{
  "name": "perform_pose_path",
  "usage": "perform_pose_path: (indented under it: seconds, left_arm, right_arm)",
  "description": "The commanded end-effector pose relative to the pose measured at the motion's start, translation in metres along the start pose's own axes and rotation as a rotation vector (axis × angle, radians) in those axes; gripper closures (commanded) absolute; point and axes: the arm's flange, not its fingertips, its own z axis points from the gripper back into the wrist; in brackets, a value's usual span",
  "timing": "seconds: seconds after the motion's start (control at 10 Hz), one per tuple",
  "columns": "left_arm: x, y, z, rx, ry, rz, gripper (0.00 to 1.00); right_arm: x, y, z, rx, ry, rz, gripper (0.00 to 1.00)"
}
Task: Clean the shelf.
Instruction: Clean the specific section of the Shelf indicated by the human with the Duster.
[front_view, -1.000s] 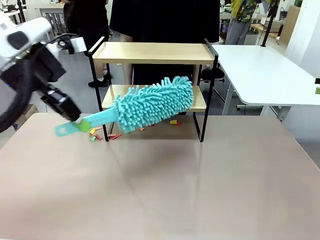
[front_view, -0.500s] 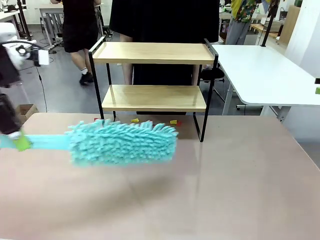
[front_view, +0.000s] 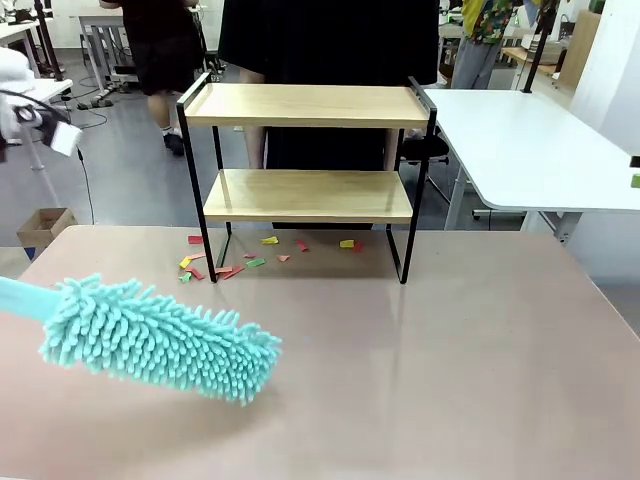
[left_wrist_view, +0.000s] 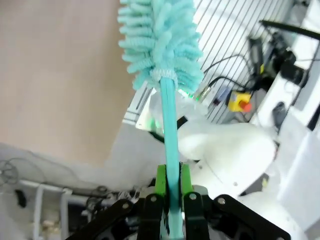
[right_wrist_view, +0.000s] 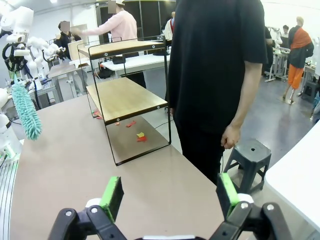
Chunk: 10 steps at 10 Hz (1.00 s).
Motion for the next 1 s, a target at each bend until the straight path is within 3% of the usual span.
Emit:
perform_pose_path:
  seconds: [0.0,0.1,0.9]
  left_arm:
    - [0.0040,0.0055,-0.0050,0.069,0.069,-0.065,0.87]
    - [0.0000,0.0000,0.0000,0.000,0.000,0.000,0.87]
    - [0.0000,0.0000,0.0000,0.000,0.000,0.000,0.87]
  right_arm:
    - [0.0032,0.0012,-0.0003,-0.001,-0.002,0.005,0.00]
    - [0.0032,0.0012,-0.0003,-0.001,-0.002,0.005,0.00]
    - [0.0032,0.0012,-0.0003,-0.001,-0.002,0.005,0.00]
